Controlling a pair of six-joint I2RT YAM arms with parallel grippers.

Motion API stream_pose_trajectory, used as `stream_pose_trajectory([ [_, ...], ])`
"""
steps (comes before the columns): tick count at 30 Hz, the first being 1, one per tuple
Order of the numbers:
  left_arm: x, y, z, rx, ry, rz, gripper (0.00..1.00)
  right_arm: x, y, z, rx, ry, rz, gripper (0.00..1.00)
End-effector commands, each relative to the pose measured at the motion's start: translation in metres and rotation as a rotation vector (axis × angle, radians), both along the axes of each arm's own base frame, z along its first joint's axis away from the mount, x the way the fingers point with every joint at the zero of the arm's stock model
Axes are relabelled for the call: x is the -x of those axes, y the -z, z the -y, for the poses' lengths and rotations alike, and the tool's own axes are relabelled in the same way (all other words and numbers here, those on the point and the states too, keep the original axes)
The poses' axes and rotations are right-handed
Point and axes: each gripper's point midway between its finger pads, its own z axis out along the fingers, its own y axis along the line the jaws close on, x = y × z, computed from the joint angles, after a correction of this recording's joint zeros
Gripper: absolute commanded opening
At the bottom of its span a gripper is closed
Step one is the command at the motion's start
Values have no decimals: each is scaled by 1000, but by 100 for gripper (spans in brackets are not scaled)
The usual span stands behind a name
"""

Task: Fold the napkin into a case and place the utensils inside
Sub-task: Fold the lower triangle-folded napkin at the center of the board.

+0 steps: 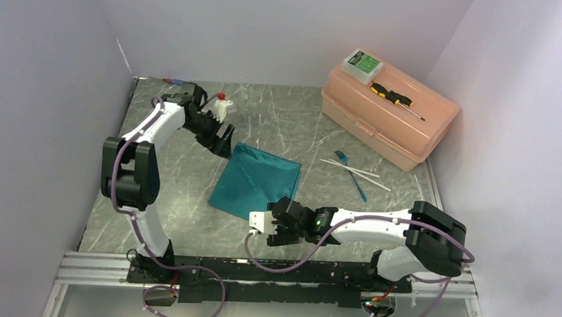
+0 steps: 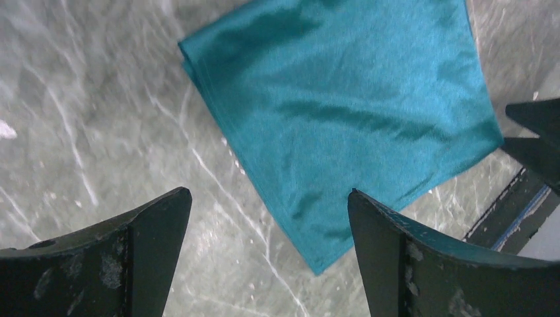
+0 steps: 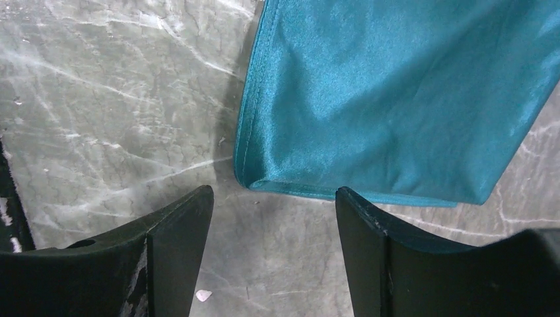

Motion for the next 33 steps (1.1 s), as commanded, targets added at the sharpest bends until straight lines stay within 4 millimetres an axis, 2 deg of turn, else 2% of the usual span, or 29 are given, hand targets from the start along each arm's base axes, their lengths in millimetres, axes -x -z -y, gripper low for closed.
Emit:
stream_pose_trajectory([
  [1,-26,-17,33,55,40,68,94,-13,-12,-20,-51,-49,123,71],
  [7,-39,-3,77,24,112,82,94,-23,-6,-23,-23,-77,248,63],
  [10,-34,10,99,-4,173,82,94,-22,-6,-25,-26,-88,262,61],
  [14,-27,30,116,-47,238,83,94,-22,-5,-25,-36,-78,261,57],
  [16,-24,38,120,-67,258,77,94,-22,-5,-25,-48,-64,260,50],
  [19,-22,52,123,-103,277,85,94,-24,-9,-28,-95,-19,259,26],
  [21,-20,62,121,-138,287,90,94,-26,-15,-31,-147,21,258,15],
  [24,-19,71,119,-167,296,81,94,-29,-18,-34,-188,64,252,3],
  [25,-18,73,118,-176,298,82,94,-30,-19,-35,-198,84,250,0],
  [33,-23,76,113,-223,298,102,94,-45,-24,-35,-295,289,177,0],
])
